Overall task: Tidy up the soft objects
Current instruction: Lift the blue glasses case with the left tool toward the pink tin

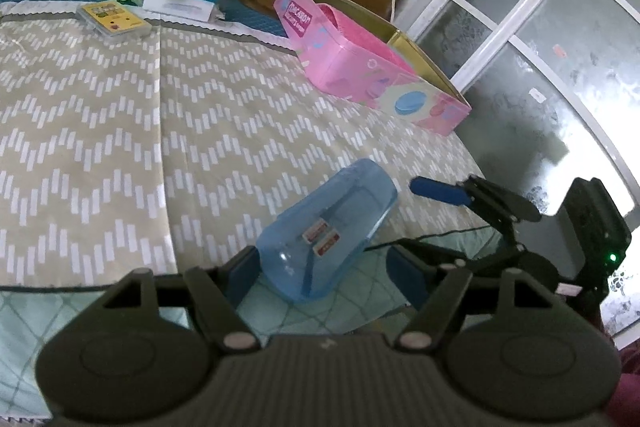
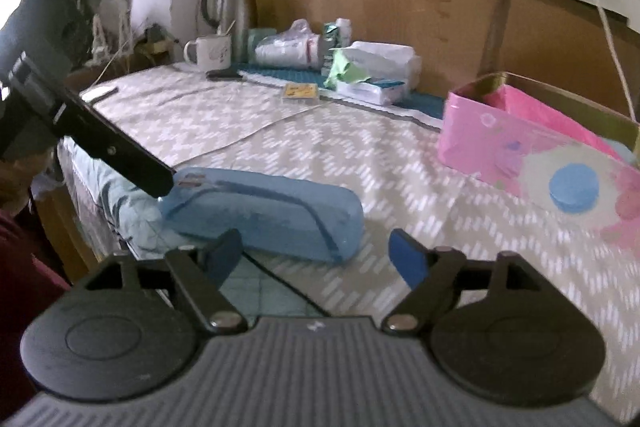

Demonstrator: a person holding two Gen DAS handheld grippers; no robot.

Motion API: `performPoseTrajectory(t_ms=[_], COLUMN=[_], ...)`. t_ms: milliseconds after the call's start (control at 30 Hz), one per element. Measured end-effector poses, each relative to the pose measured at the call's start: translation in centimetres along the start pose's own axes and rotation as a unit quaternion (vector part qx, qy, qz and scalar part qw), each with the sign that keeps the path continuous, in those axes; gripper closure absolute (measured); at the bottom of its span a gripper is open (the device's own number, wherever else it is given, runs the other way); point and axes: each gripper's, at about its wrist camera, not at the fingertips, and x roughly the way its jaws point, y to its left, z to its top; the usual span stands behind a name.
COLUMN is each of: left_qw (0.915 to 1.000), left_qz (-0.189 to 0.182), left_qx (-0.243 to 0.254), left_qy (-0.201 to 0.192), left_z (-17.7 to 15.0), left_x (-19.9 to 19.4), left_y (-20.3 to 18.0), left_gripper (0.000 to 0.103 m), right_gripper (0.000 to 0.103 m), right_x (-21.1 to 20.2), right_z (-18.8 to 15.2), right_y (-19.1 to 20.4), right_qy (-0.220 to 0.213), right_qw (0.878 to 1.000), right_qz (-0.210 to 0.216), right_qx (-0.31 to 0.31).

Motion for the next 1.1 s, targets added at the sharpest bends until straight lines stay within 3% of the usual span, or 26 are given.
performPoseTrajectory(t_ms=[167,300,500,600,667,800,900,1100], left_qw=[0.9998,0.9985,0.9969,0.9945,0.9941,0.9959,0.9981,0.9993], left_qz=[0.018,0.049,0.056,0.07,0.066,0.065,0.053,0.023], left_qx=[0.008,0.026,0.053,0.078,0.084,0.059,0.03,-0.013], left_qy=[0.005,0.0,-0.011,-0.009,-0.017,-0.022,-0.005,0.026], left_z=[0.6,1.6,4.6,5.7,5.9,5.1,3.6,1.8], left_x=[0.5,1.0,2.7,3.8,3.1,0.7,-0.7,-0.2], left_y=[-0.2,-0.4,-1.1,-2.1,-2.3,-1.2,-0.1,0.8], left_gripper=[0.031,0.032,0.035,0.036,0.034,0.026,0.022,0.025], right_gripper=[0.016,0.018,0.022,0.021,0.02,0.02,0.02,0.016], right_x=[2.7,3.5,2.2,2.0,1.8,1.8,2.4,3.9], right_z=[0.2,0.4,0.2,-0.2,-0.6,-0.8,-0.5,0.7], right_y=[0.1,0.4,0.8,0.7,0.2,-0.2,-0.1,-0.1], right_qy=[0.023,0.024,0.003,0.012,0.016,0.017,0.018,0.026], right_qw=[0.999,0.999,1.0,0.999,0.999,0.999,0.999,0.997], right_qz=[0.023,0.03,-0.004,-0.038,-0.039,-0.028,-0.017,0.024], right_qx=[-0.037,-0.026,-0.012,-0.019,-0.015,-0.016,-0.029,-0.072])
